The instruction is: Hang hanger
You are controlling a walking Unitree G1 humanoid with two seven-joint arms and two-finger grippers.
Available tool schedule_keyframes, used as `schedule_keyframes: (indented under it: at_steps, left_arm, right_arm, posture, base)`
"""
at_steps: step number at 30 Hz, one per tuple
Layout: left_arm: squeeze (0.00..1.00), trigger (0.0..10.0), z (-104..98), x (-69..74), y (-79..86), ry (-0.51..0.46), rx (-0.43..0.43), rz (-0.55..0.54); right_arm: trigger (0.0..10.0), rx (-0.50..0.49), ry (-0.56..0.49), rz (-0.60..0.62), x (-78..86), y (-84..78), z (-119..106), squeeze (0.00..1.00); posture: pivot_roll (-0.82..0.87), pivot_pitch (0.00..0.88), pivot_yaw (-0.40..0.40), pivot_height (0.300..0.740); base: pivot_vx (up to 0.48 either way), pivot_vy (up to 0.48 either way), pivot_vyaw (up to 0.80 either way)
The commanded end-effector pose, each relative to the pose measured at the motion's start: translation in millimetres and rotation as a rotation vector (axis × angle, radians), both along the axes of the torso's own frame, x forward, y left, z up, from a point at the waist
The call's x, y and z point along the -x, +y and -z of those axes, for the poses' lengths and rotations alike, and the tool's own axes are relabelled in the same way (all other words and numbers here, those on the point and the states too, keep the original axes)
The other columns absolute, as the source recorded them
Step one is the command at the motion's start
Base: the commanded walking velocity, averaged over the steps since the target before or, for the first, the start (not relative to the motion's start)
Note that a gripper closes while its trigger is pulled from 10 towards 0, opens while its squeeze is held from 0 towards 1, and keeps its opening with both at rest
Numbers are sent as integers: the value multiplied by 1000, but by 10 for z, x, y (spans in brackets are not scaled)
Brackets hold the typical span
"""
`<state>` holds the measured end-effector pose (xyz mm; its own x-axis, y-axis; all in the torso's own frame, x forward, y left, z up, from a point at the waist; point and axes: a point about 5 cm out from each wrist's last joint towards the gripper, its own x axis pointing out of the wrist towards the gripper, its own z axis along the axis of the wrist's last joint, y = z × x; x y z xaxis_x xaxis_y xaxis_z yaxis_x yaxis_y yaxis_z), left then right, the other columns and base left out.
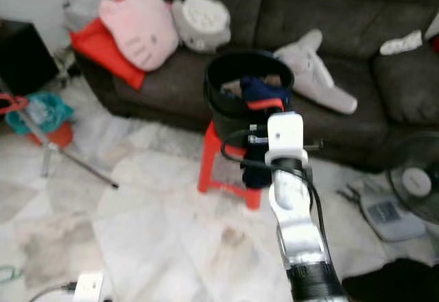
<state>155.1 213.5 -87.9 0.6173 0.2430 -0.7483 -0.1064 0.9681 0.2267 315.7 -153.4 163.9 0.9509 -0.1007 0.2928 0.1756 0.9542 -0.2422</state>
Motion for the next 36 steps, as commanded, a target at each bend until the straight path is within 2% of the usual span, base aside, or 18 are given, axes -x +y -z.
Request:
schedule_keyframes:
  at_steps: [1, 12, 19, 22, 27, 34, 36]
  left_arm:
    - [0, 10000, 40, 90, -5, 29, 7, -16]
    - [0, 10000, 39, 90, -2, 30, 8, -11]
    - [0, 10000, 42, 93, -9, 32, 12, -11]
    - [0, 10000, 45, 97, -13, 35, 12, -9]
    - [0, 10000, 48, 104, -17, 37, 13, -9]
    - [0, 10000, 52, 113, -20, 38, 14, -10]
    - [0, 10000, 53, 119, -17, 39, 13, -7]
  right_arm:
    - [10000, -2, -23, 5, 17, -37, -47, 0]
    - [10000, -10, 60, -33, -44, -41, 91, 0]
    - [10000, -18, 209, -73, -132, -49, 316, 0]
    - [10000, -50, 308, -58, -166, -120, 511, 0]
    - [10000, -116, 400, -87, -174, -156, 712, 0]
    - [10000, -62, 477, -176, -183, -121, 829, 0]
    - [10000, 1, 503, -213, -174, -92, 858, 0]
  posture:
    - [-51, 80, 8, 740]
    - [-44, 79, 10, 740]
    - [-37, 70, 10, 740]
    - [-36, 67, 9, 740]
    - [-28, 50, 7, 740]
    - [-24, 41, 7, 740]
    - [-28, 33, 11, 740]
  base:
    - [-349, 0, 0]
    - [-58, 0, 0]
    - [0, 0, 0]
    - [0, 0, 0]
    - [0, 0, 0]
    - [0, 0, 0]
    - [0, 0, 0]
